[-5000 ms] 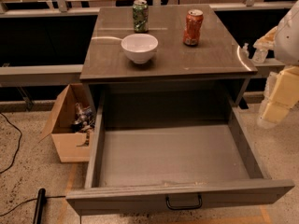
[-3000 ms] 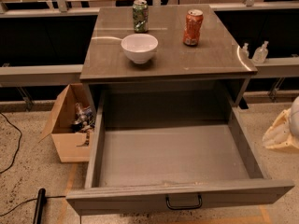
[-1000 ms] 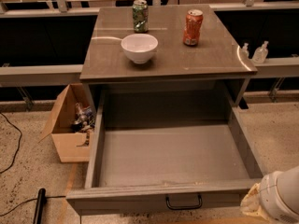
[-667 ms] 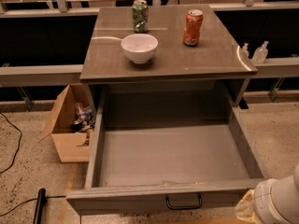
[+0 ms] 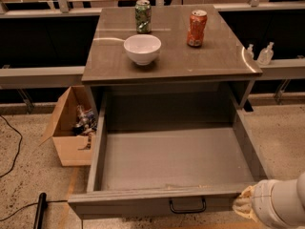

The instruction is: Close top drawer

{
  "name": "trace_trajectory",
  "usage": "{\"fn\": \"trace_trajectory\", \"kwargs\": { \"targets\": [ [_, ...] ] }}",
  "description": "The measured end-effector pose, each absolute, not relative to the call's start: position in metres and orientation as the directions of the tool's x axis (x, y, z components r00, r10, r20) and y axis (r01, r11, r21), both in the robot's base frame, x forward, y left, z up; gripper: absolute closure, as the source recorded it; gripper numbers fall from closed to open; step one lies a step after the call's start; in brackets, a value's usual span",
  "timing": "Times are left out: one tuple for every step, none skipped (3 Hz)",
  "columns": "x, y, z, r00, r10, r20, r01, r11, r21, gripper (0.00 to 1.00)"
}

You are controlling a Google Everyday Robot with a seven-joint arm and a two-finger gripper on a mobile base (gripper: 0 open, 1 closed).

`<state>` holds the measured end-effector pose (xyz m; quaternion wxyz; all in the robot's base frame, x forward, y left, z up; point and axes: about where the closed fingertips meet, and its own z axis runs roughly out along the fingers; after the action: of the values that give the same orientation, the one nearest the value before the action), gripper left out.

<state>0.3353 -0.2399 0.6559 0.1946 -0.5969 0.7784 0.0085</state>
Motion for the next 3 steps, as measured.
{"fn": "trace_trajectory", "kwargs": {
  "targets": [
    [0.353, -0.236, 0.66, -0.181, -0.927, -0.33, -0.917, 0.28, -0.283, 1.0],
    [0.369, -0.236, 0.661, -0.151, -0.926, -0.346, -0.902, 0.272, -0.336, 1.0],
    [0.387, -0.23, 0.654, -0.118, -0.924, -0.363, -0.888, 0.262, -0.379, 1.0]
  ]
}}
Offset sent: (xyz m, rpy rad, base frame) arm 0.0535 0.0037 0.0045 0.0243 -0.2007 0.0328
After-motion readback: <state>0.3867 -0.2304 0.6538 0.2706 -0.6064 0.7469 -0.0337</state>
